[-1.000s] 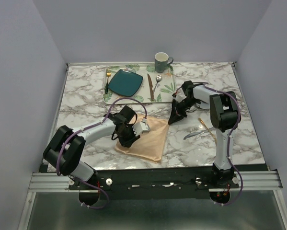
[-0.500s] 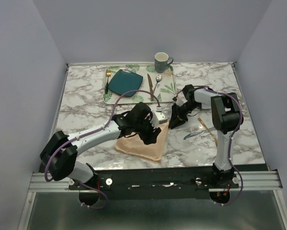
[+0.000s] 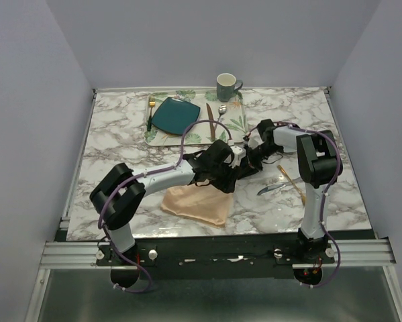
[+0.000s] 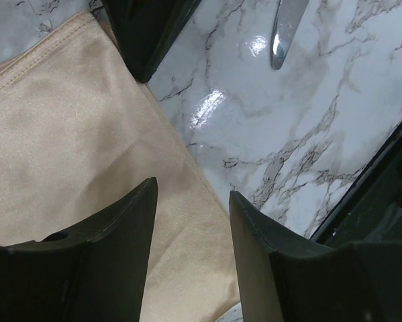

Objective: Fold the napkin into a case and place the utensils inside
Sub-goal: Fold the lower triangle-folded napkin at the center of the board.

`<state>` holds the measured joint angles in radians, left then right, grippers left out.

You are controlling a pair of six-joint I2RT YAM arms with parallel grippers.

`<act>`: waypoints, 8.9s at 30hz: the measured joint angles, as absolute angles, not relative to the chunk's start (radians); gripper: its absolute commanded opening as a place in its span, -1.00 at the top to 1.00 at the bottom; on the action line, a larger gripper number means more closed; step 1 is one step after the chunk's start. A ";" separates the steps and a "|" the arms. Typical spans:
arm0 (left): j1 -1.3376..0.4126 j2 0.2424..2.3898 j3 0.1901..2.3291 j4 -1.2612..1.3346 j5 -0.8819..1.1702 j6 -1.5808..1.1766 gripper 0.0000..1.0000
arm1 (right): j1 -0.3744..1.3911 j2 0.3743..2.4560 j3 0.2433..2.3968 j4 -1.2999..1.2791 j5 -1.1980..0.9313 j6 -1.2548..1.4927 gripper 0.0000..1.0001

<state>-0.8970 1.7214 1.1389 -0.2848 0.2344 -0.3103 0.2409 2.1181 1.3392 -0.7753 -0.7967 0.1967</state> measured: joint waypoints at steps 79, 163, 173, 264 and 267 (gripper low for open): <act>-0.799 1.507 1.075 -0.309 0.236 -0.378 0.04 | 0.234 1.983 1.282 -0.776 -0.747 0.128 -0.15; -0.483 1.705 0.897 -0.290 0.440 -0.451 0.68 | 0.666 1.764 1.165 -0.664 -0.641 -0.159 0.99; -0.452 1.687 0.879 -0.274 0.450 -0.464 0.38 | 0.728 1.789 1.107 -0.637 -0.549 -0.247 0.99; -0.192 1.586 0.802 -0.389 0.509 -0.438 0.97 | 0.727 1.788 1.130 -0.735 -0.373 -0.385 0.99; -0.192 1.586 0.805 -0.370 0.503 -0.437 0.97 | 0.728 1.796 1.137 -0.731 -0.351 -0.378 0.99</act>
<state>-0.1921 1.5864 0.8047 -0.3702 0.5034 -0.4374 0.7277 1.7962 1.1366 -0.7307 -0.3508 -0.3782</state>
